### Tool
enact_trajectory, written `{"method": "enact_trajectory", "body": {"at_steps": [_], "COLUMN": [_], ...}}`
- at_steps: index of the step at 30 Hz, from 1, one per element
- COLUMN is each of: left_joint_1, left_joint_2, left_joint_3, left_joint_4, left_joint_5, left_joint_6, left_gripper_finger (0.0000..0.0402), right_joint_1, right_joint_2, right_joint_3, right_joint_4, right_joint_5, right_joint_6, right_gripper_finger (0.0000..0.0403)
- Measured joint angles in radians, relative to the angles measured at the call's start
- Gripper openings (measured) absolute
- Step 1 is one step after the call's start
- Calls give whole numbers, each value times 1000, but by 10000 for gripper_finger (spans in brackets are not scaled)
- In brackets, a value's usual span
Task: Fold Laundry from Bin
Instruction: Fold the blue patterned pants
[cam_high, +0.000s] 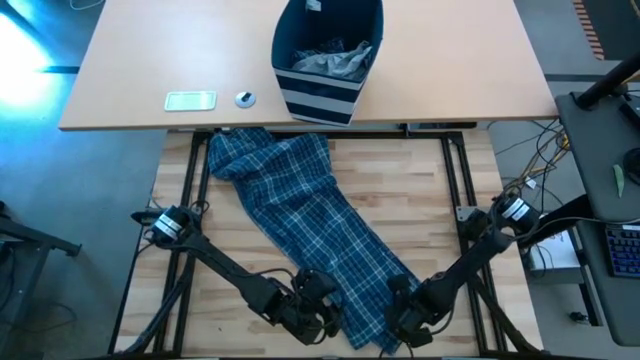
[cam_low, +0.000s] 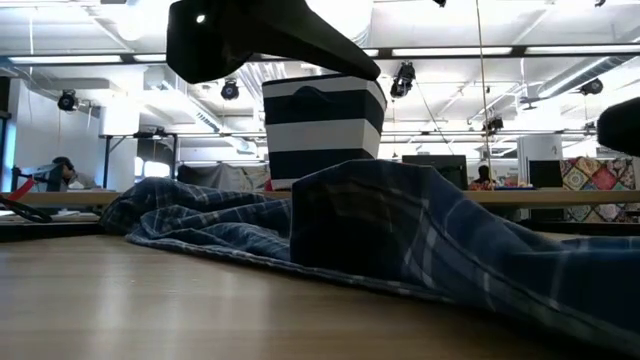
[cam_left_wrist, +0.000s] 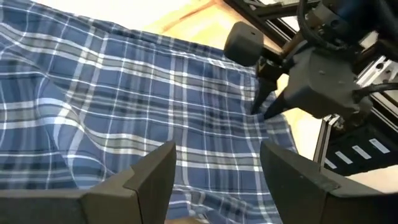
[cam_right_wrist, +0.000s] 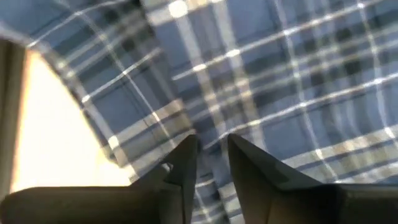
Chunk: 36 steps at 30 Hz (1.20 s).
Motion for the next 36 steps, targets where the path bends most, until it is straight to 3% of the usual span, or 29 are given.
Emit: {"method": "enact_trajectory", "body": {"at_steps": [5,11,17,25,31,36], "left_joint_1": [0,-6,-5,-11,-11,-34], "left_joint_2": [-15,-67,-72,-72,-72,-71], "left_joint_3": [0,0,0,0,0,0], "left_joint_4": [-21,-63,-63,-29,-27,-44], "left_joint_5": [144,146,111,95,95,96], "left_joint_6": [27,60,73,151,179,341], "left_gripper_finger": [217,217,217,217,217,217], "right_joint_1": [0,-2,-2,-4,-4,-4], "right_joint_2": [0,-1,2,1,0,0], "right_joint_3": [28,4,-4,73,170,203], "right_joint_4": [-12,-41,-75,-112,-223,-280], "right_joint_5": [6,32,30,-6,-6,-3], "right_joint_6": [-22,-31,-22,-22,-26,-54], "right_gripper_finger": [136,147,113,20,13,13]}}
